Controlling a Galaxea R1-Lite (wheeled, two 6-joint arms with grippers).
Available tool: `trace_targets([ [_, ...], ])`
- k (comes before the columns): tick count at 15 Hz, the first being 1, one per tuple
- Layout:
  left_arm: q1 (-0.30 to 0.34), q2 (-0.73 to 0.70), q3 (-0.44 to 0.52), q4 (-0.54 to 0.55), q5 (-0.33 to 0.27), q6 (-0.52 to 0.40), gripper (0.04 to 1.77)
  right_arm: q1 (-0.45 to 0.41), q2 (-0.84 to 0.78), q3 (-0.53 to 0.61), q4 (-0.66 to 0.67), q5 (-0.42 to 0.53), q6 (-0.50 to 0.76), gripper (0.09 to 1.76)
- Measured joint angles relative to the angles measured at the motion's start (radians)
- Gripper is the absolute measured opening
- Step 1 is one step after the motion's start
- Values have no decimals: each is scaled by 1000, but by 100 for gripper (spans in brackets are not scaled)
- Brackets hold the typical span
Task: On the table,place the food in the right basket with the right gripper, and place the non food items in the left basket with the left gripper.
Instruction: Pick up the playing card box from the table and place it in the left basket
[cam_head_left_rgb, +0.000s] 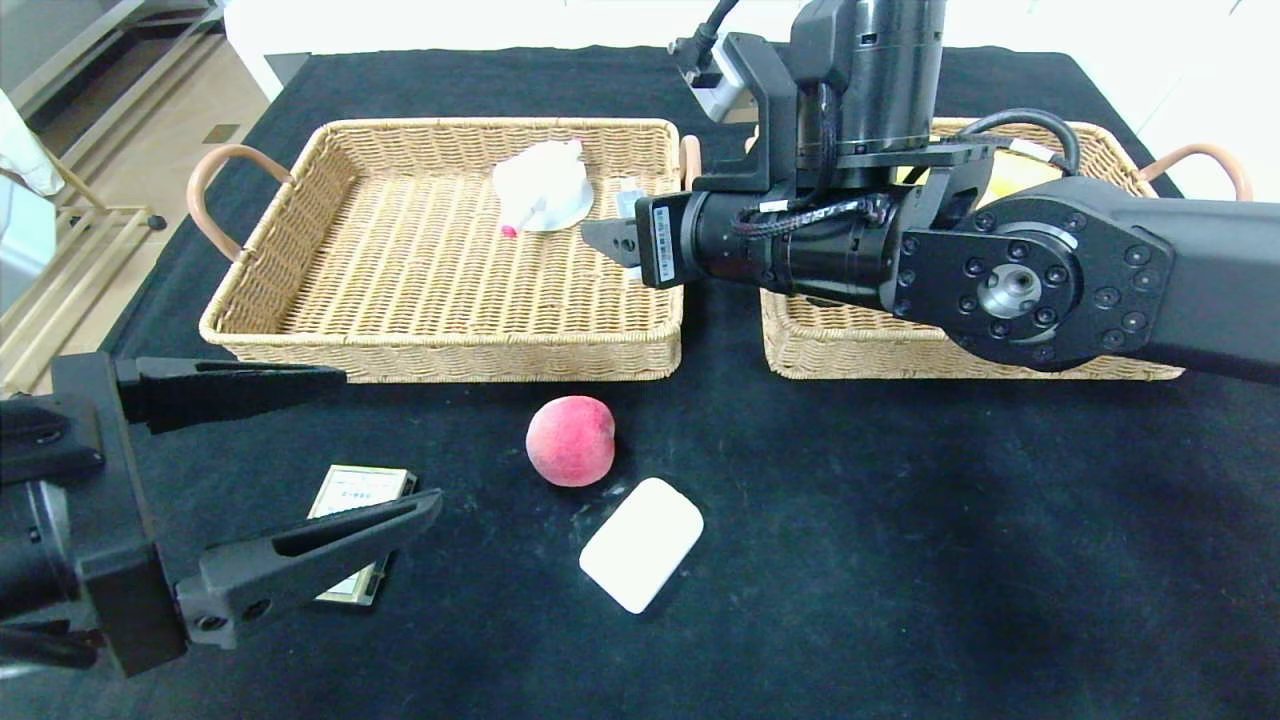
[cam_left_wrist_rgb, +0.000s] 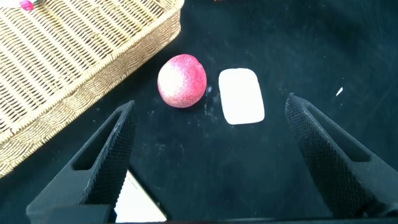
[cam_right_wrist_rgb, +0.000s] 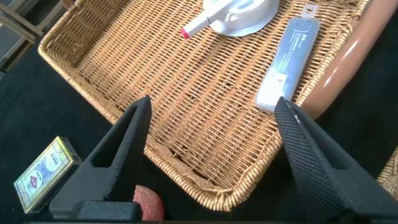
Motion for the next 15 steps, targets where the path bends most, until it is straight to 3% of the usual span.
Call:
trace_targets([
  [7,0,-1,-3,0,5,-1,172,-13,-77,51,8,85,-1,161],
  [15,0,-8,-4,0,7,0,172,-130,-331,326,1,264,-5,167],
])
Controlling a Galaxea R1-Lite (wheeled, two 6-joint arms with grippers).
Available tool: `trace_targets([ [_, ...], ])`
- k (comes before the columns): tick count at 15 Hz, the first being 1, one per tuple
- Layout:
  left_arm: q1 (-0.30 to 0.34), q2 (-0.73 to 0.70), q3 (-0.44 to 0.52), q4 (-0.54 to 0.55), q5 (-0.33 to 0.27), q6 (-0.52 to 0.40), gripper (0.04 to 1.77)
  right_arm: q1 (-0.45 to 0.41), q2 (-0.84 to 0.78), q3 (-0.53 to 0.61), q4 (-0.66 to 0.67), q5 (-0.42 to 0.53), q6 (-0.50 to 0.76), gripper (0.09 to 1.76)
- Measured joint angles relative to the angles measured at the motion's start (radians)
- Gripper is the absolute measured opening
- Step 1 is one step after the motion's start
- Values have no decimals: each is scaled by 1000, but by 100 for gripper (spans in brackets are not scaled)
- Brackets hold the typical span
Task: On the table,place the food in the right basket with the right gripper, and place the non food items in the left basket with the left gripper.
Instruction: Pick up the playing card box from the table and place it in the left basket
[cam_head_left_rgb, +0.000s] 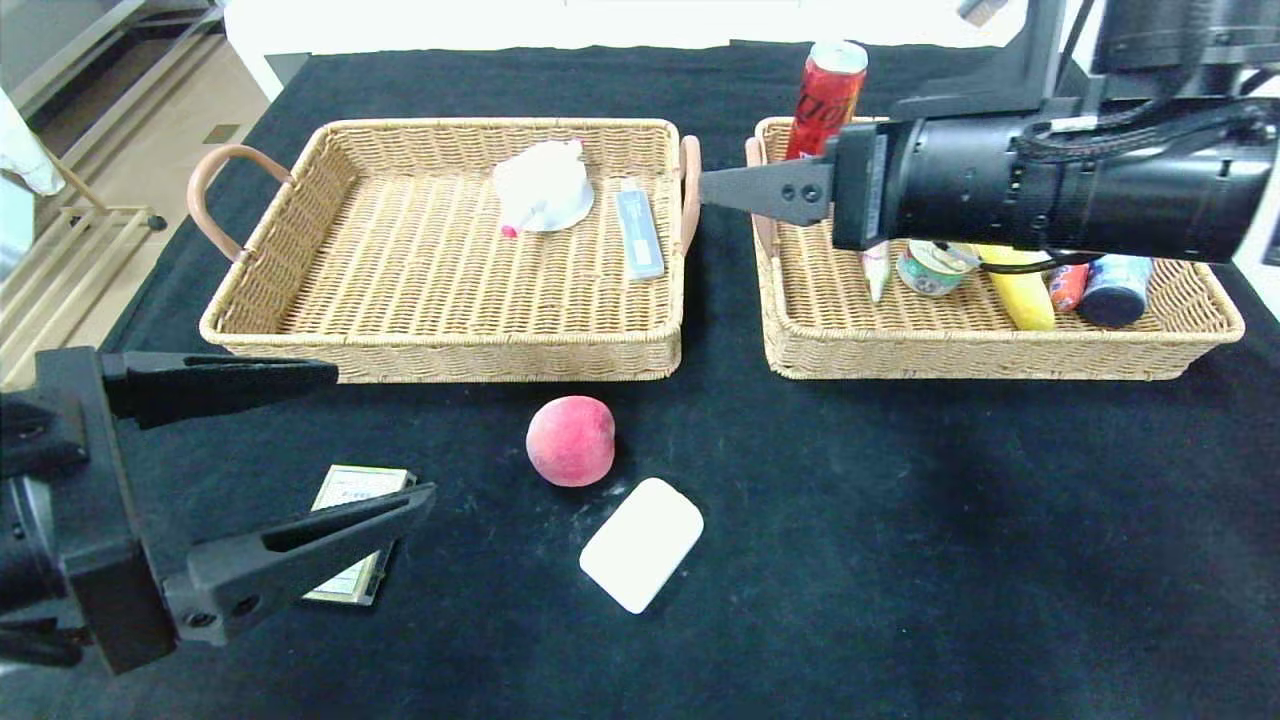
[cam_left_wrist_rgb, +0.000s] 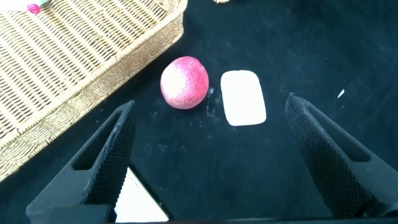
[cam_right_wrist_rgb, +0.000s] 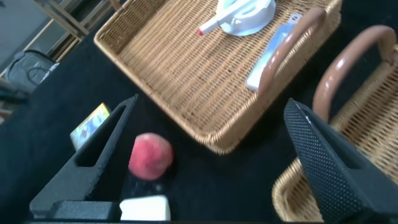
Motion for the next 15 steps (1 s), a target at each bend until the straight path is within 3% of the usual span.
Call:
trace_targets([
  [4,0,0,1,1,-5,1,172,-91,-151,171,-2,111,-23,169],
  [12,0,8,4,6,-10,1,172,-354,-412,487,-14,386,-73,170],
  [15,0,11,5,6,-10,1,172,-428,-477,566,-29,440,-85,170],
])
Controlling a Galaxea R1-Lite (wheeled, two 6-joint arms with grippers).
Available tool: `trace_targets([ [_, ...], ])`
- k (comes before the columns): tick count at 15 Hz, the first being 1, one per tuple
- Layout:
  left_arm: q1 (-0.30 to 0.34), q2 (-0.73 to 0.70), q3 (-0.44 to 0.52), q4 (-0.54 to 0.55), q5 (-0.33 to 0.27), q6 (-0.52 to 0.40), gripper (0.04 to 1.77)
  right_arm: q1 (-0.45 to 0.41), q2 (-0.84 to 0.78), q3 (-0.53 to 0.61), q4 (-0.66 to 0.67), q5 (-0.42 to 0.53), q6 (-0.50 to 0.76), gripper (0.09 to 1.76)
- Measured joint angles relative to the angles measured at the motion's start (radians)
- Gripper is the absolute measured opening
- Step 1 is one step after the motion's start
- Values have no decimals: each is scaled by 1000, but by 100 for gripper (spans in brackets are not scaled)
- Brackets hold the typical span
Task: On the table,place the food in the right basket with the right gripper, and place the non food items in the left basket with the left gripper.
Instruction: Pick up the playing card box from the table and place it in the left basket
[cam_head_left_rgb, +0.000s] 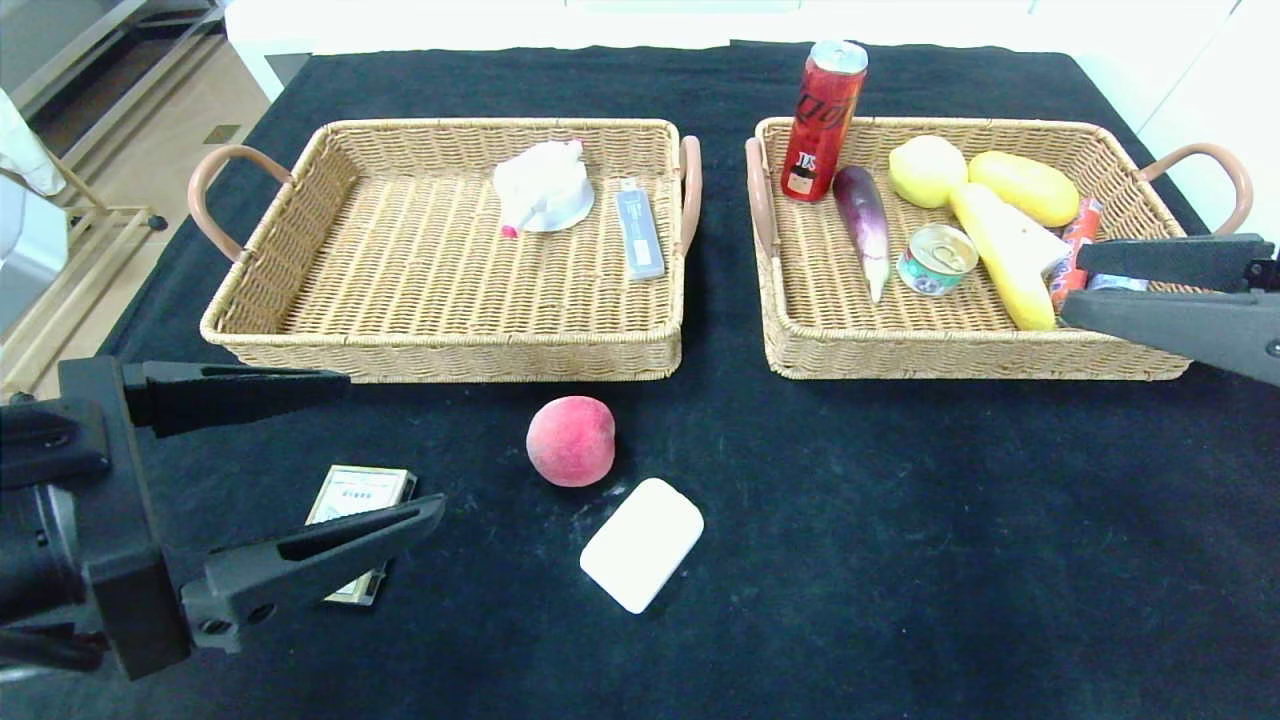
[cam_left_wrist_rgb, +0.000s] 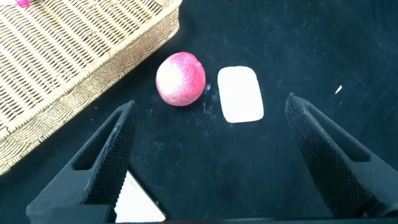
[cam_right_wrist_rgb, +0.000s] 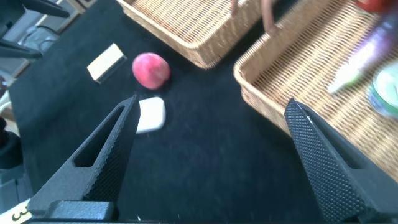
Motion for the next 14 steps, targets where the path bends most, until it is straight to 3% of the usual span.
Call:
trace_targets([
  [6,-8,3,1,0,1,-1,172,-73,-80,114,1,5,-6,170],
  [14,-10,4,-7,7,12,-5,172,-111,-74,158,5,0,-6,170],
])
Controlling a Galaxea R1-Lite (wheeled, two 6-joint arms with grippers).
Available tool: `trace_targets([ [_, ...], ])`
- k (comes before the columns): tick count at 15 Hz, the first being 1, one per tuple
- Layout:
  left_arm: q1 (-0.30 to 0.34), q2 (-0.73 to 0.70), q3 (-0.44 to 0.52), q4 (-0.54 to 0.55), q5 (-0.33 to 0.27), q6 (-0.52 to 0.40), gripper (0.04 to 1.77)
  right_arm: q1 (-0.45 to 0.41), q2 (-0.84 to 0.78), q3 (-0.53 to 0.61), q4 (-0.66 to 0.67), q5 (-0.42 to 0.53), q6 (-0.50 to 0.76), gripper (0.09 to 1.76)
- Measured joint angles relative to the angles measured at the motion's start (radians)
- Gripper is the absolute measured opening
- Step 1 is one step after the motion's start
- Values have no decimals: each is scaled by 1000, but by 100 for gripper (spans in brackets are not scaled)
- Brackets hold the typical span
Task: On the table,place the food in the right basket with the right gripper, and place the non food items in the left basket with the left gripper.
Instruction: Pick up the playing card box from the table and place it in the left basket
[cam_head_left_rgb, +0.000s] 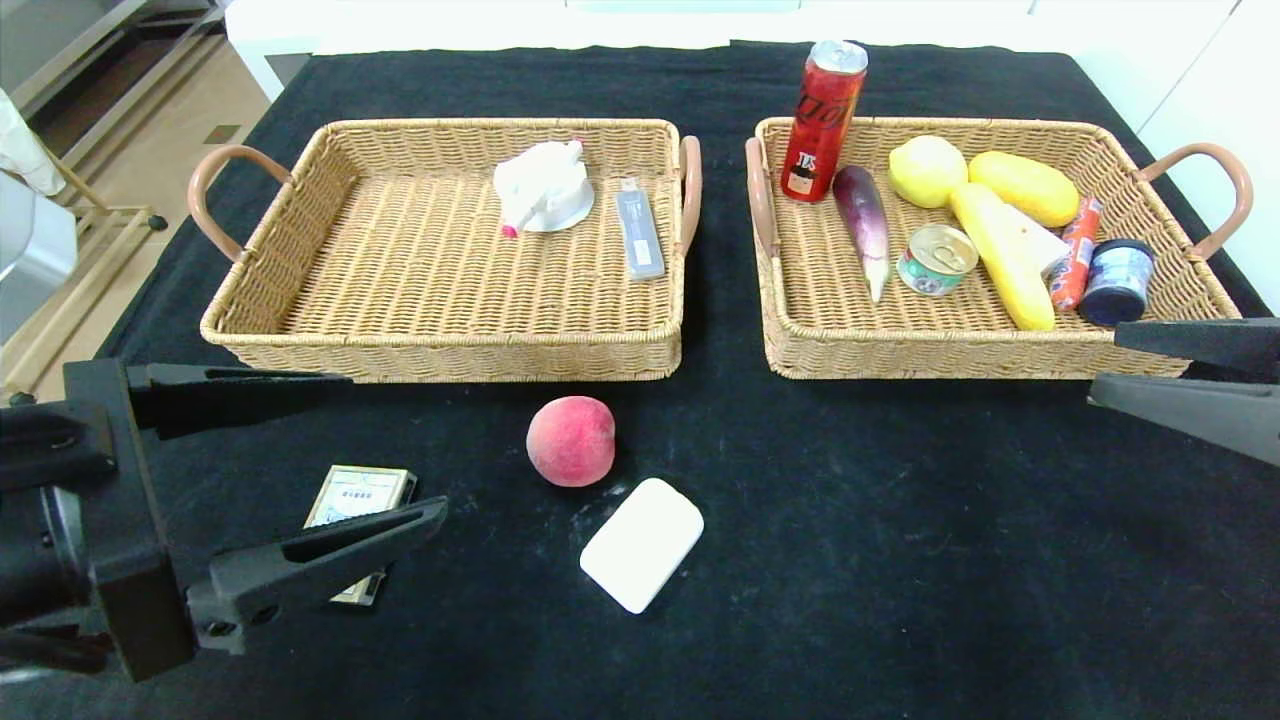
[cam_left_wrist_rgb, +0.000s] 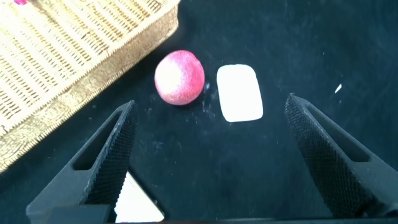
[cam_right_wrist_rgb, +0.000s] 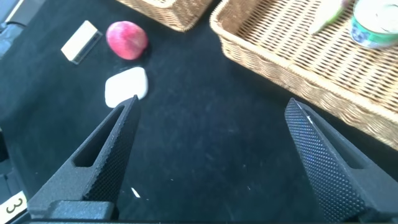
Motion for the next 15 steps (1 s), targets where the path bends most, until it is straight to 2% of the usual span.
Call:
trace_targets([
  [2,0,6,-12,8,19,-2,172,-2,0,5,2,0,0,170],
  [3,0,10,-25,36,51,-3,172,1,0,7,2,0,-1,170],
  [6,2,28,-92,211,121,-6,172,6,-1,11,2,1,-1,171],
  [8,4,44,-143,296,204,-23,172,8,-1,14,1,0,-4,171],
  [11,8,79,-171,348,337,-87,172,9,-2,21,2,0,-22,171],
  [12,13,93,-176,369,359,-110,172,9,-2,23,1,1,-22,171],
  [15,49,130,-202,483,365,-168,172,9,-3,25,0,0,-23,171],
])
